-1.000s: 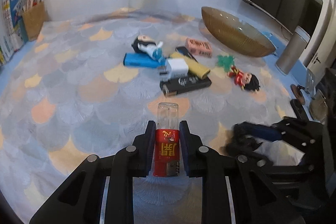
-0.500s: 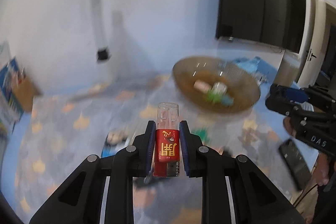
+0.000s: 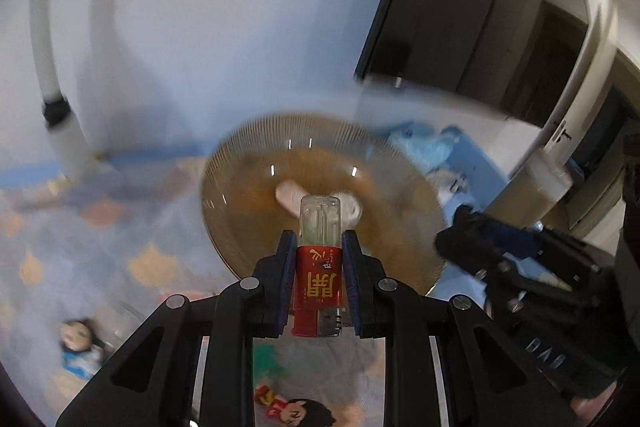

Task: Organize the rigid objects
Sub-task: 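Carry the lighter and dinosaur into the brown glass bowl and open both grippers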

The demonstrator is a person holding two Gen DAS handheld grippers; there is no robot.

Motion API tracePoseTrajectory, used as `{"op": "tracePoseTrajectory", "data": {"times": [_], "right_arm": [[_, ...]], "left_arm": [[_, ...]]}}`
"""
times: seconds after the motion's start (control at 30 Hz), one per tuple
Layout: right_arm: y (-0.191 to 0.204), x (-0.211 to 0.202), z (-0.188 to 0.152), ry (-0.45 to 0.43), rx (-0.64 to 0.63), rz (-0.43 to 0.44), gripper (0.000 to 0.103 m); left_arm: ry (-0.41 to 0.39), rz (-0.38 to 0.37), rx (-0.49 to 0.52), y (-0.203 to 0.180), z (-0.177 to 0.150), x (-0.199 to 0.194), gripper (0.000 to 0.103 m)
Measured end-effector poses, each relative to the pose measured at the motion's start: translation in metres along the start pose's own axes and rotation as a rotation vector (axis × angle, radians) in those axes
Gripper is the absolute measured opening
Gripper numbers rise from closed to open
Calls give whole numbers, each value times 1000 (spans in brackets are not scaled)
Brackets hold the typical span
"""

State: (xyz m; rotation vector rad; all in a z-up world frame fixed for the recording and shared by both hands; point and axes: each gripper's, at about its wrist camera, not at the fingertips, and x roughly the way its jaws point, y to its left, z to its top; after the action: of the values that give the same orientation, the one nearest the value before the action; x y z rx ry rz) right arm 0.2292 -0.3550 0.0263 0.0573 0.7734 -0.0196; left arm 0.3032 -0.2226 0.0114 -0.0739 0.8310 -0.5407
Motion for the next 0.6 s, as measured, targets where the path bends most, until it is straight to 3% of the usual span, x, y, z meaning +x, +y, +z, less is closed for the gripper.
{"op": "tracePoseTrajectory", "data": {"times": [0.23, 0.27, 0.3, 0.33, 0.4, 0.6], "right_arm": [[-8, 26, -10, 77, 22, -5, 38], [-10, 28, -10, 84, 29, -12, 40], [-13, 27, -8, 79, 41, -20, 47], [-17, 21, -8, 61, 53, -22, 49], [-20, 9, -6, 39, 71, -6, 49], [2, -32, -11, -9, 63, 50, 49]], "left_arm": [[37, 22, 19, -9, -9, 23, 22], [34, 13, 19, -9, -8, 22, 28], [27, 10, 17, -9, -6, 18, 44], [17, 11, 9, -5, -4, 13, 55], [-38, 13, -17, 7, -1, -11, 63], [-146, 20, -68, 52, -7, -97, 64]]}}
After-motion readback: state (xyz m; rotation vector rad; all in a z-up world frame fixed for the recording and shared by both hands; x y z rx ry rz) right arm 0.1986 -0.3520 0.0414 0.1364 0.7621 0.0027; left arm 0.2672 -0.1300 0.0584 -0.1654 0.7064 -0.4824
